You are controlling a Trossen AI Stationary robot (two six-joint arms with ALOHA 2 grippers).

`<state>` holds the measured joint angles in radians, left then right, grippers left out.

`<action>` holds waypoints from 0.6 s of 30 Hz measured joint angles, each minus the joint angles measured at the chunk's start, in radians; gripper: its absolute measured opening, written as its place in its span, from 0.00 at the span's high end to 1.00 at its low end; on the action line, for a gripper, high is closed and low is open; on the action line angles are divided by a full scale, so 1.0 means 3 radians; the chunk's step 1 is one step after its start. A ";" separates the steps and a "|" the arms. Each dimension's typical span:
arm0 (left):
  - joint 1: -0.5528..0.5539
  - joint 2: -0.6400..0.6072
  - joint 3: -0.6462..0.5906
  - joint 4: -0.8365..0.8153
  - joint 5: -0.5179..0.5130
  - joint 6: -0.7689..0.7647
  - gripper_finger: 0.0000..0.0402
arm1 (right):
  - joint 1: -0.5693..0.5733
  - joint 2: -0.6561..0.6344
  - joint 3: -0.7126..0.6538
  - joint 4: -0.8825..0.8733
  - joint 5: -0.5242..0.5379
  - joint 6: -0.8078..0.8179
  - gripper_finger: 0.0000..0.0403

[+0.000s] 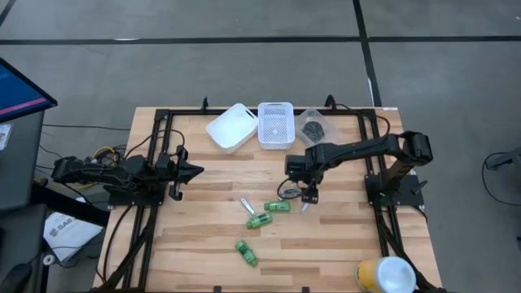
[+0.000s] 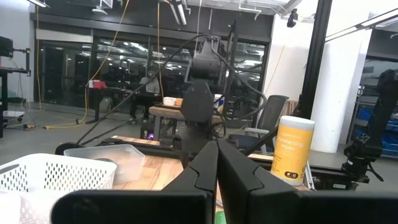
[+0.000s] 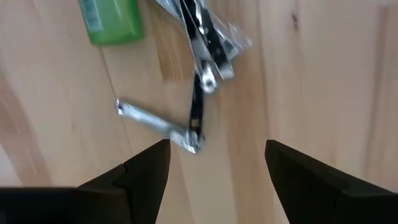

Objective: Pick & Place Travel size toiletries
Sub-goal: Put the silver nail cutter into the right white bin

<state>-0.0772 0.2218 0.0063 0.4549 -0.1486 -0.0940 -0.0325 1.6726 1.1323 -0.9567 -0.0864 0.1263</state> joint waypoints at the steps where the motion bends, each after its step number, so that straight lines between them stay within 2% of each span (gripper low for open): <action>1: -0.0001 -0.0001 0.0000 -0.0001 -0.0001 0.0000 1.00 | 0.0005 0.0000 -0.0044 0.0079 -0.0002 0.0016 0.36; 5: -0.0001 -0.0001 -0.0001 0.0000 -0.0001 0.0000 1.00 | -0.0002 0.0000 -0.0162 0.0418 -0.0007 0.0162 0.36; 18: 0.0000 0.0000 -0.0001 0.0005 0.0000 0.0000 1.00 | 0.0030 0.0001 -0.0552 0.0943 0.0003 0.0447 0.36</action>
<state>-0.0773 0.2218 0.0060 0.4565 -0.1486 -0.0940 -0.0235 1.6730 0.9668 -0.6739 -0.0856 0.2604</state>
